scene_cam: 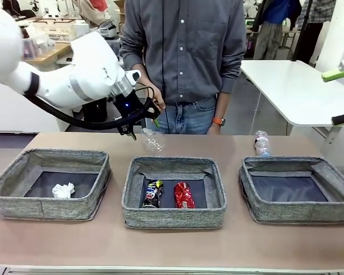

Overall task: Sort the waste into the appropriate baskets.
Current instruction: Pick up the waste item pointed out by the person.

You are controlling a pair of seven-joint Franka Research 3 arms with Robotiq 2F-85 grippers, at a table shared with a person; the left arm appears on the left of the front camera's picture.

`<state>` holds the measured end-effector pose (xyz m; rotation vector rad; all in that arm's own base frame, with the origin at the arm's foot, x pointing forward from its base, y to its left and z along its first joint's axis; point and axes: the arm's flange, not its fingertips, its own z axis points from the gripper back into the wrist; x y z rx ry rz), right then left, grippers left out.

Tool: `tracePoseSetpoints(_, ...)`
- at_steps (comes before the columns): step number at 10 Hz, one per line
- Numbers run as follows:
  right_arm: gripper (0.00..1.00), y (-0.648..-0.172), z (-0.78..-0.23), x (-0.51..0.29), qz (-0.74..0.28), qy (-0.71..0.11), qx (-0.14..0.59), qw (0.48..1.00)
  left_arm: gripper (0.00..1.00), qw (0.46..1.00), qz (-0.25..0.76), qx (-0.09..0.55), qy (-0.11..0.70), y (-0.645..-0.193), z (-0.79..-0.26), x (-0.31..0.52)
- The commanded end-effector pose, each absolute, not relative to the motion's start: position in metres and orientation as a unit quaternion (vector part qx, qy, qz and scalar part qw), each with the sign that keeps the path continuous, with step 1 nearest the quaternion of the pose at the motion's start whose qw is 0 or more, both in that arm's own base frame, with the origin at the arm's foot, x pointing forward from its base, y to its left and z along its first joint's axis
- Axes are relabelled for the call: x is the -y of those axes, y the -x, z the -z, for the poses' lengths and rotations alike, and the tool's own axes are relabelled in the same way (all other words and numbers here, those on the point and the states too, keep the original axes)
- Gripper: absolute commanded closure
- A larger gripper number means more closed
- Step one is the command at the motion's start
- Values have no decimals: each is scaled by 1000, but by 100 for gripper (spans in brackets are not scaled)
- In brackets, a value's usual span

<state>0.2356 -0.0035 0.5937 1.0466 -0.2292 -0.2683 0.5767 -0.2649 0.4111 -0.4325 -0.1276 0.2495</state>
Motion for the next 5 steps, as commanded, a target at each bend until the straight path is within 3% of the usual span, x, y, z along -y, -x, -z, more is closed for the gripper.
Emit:
tracePoseSetpoints(1, 0, -236, -594, 3, 121, -506, 113, 847, 0, 967, -148, 78, 190, -604, -409, 279)
tracePoseSetpoints(5, 0, -236, -594, 3, 121, -506, 113, 847, 0, 968, -180, 99, 144, -650, -371, 291)
